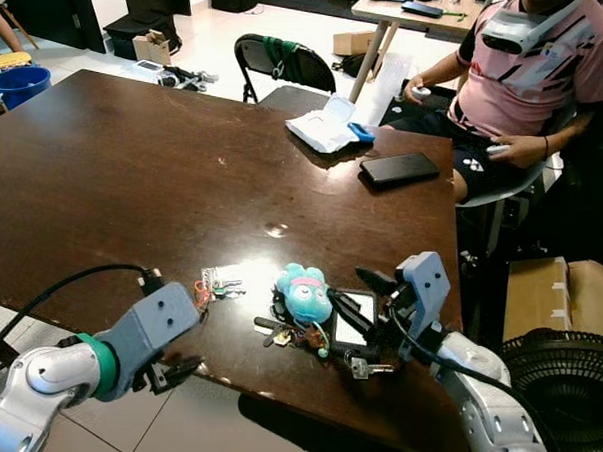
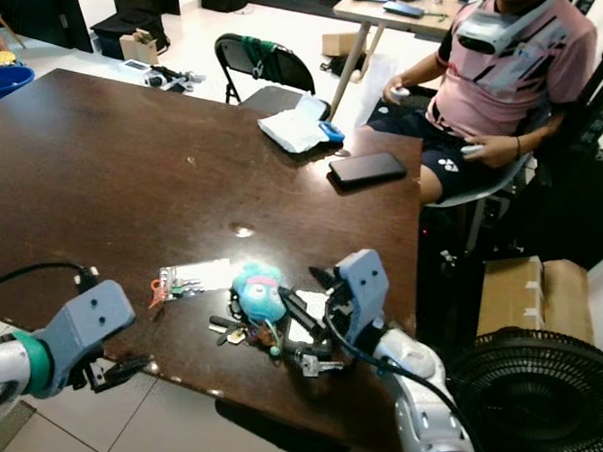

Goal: Hang keys on a hook

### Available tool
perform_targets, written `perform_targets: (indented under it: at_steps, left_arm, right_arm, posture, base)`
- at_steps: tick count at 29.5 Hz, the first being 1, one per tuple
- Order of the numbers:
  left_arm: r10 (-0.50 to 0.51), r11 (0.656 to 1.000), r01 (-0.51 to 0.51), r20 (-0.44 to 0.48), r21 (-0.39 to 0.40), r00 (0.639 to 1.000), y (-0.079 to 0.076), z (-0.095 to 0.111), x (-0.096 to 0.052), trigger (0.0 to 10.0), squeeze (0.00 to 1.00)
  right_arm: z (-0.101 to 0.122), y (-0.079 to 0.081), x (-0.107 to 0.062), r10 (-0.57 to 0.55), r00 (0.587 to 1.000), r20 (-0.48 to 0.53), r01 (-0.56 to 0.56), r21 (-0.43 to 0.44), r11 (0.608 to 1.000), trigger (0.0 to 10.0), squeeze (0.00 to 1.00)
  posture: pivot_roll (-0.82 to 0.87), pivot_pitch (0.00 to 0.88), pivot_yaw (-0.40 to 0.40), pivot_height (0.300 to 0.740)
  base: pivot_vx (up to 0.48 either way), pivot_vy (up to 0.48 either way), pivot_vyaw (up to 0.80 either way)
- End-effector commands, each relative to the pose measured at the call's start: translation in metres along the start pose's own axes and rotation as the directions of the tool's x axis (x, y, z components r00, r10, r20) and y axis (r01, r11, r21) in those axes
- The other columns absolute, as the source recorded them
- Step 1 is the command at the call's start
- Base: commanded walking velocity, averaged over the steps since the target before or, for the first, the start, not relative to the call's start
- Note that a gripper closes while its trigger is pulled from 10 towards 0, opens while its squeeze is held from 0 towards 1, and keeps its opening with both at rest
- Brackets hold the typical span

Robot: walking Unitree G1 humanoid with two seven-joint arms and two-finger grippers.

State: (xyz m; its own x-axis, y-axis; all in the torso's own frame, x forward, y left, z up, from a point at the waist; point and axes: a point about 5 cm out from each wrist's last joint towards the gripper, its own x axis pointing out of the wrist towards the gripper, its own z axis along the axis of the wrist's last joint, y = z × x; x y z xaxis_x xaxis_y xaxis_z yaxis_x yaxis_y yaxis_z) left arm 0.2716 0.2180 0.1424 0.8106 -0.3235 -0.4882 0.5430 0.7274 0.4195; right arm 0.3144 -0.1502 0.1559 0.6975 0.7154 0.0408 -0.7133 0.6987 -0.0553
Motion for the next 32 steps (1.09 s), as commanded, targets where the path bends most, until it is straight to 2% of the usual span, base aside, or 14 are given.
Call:
perform_targets:
  at_steps: [1, 3, 5, 6, 7, 9, 11, 12, 15, 18, 23, 28, 32]
  left_arm:
    - [0.035, 0.999, -0.036, -0.03, -0.007, 0.999, 0.004, -0.007, 0.001, 10.0, 0.0]
    - [0.039, 0.999, -0.039, -0.004, -0.02, 0.999, 0.004, -0.003, 0.001, 10.0, 0.0]
    - [0.012, 0.998, -0.007, 0.086, -0.066, 0.996, -0.001, 0.013, 0.0, 10.0, 0.0]
    - [0.012, 0.998, -0.007, 0.086, -0.066, 0.996, -0.001, 0.013, 0.0, 10.0, 0.0]
    - [-0.006, 0.997, 0.016, 0.123, -0.075, 0.992, -0.004, 0.021, -0.001, 10.0, 0.0]
    - [-0.006, 0.997, 0.016, 0.123, -0.075, 0.992, -0.004, 0.021, -0.001, 10.0, 0.0]
    - [0.007, 0.993, 0.018, 0.212, -0.119, 0.977, -0.007, 0.046, 0.008, 10.0, 0.0]
    - [0.007, 0.993, 0.018, 0.212, -0.119, 0.977, -0.007, 0.046, 0.008, 10.0, 0.0]
    - [0.032, 0.986, 0.015, 0.278, -0.166, 0.96, -0.01, 0.067, 0.018, 10.0, 0.0]
    - [0.002, 0.984, 0.052, 0.304, -0.17, 0.953, -0.019, 0.078, 0.024, 10.0, 0.0]
    - [-0.048, 0.979, 0.104, 0.294, -0.177, 0.955, -0.03, 0.083, 0.032, 10.0, 0.0]
    - [-0.05, 0.979, 0.105, 0.291, -0.176, 0.955, -0.033, 0.088, 0.036, 10.0, 0.0]
    - [-0.056, 0.979, 0.112, 0.308, -0.169, 0.95, -0.033, 0.093, 0.033, 10.0, 0.0]
  right_arm:
    - [-0.001, 0.005, -0.001, 0.037, 0.999, 0.006, -0.037, 0.057, 0.998, 10.0, 0.0]
    - [-0.001, 0.009, -0.001, 0.059, 0.998, 0.009, -0.06, 0.082, 0.995, 10.0, 0.0]
    - [-0.003, 0.013, -0.002, 0.08, 0.997, 0.003, -0.08, 0.105, 0.991, 10.0, 0.0]
    - [-0.003, 0.013, -0.002, 0.08, 0.997, 0.003, -0.08, 0.105, 0.991, 10.0, 0.0]
    - [-0.004, 0.013, -0.002, 0.071, 0.997, -0.005, -0.07, 0.103, 0.992, 10.0, 0.0]
    - [-0.004, 0.013, -0.002, 0.071, 0.997, -0.005, -0.07, 0.103, 0.992, 10.0, 0.0]
    - [-0.004, 0.0, 0.0, -0.023, 1.0, -0.001, 0.023, 0.079, 0.997, 10.0, 0.0]
    - [-0.004, 0.0, 0.0, -0.023, 1.0, -0.001, 0.023, 0.079, 0.997, 10.0, 0.0]
    - [-0.001, -0.008, 0.006, -0.091, 0.996, -0.007, 0.092, 0.09, 0.992, 10.0, 0.0]
    - [0.0, -0.006, 0.009, -0.067, 0.997, -0.027, 0.07, 0.119, 0.99, 10.0, 0.0]
    - [-0.006, -0.006, 0.007, -0.023, 0.995, -0.093, 0.037, 0.148, 0.988, 10.0, 0.0]
    - [-0.015, -0.002, 0.006, 0.043, 0.986, -0.163, -0.016, 0.167, 0.986, 10.0, 0.0]
    - [-0.017, 0.006, 0.009, 0.139, 0.971, -0.194, -0.109, 0.16, 0.981, 10.0, 0.0]
  posture:
    - [0.07, 0.133, 0.116, 0.74]
    - [0.06, 0.138, 0.117, 0.74]
    - [0.06, 0.143, 0.113, 0.74]
    - [0.06, 0.143, 0.113, 0.74]
    - [0.06, 0.145, 0.111, 0.74]
    - [0.06, 0.145, 0.111, 0.74]
    - [0.06, 0.142, 0.112, 0.74]
    - [0.06, 0.142, 0.112, 0.74]
    - [0.06, 0.14, 0.112, 0.74]
    - [0.05, 0.132, 0.107, 0.74]
    - [0.04, 0.123, 0.105, 0.74]
    - [0.04, 0.12, 0.104, 0.74]
    - [0.04, 0.109, 0.094, 0.74]
  base:
    - [0.0, 0.0, 0.0]
    - [0.0, 0.0, 0.0]
    - [0.0, 0.0, 0.0]
    - [0.0, 0.0, 0.0]
    - [0.0, 0.0, 0.0]
    - [0.0, 0.0, 0.0]
    - [0.0, 0.0, 0.0]
    - [0.0, 0.0, 0.0]
    - [0.0, 0.0, 0.0]
    - [0.0, 0.0, 0.0]
    - [0.0, 0.0, 0.0]
    - [0.0, 0.0, 0.0]
    - [0.0, 0.0, 0.0]
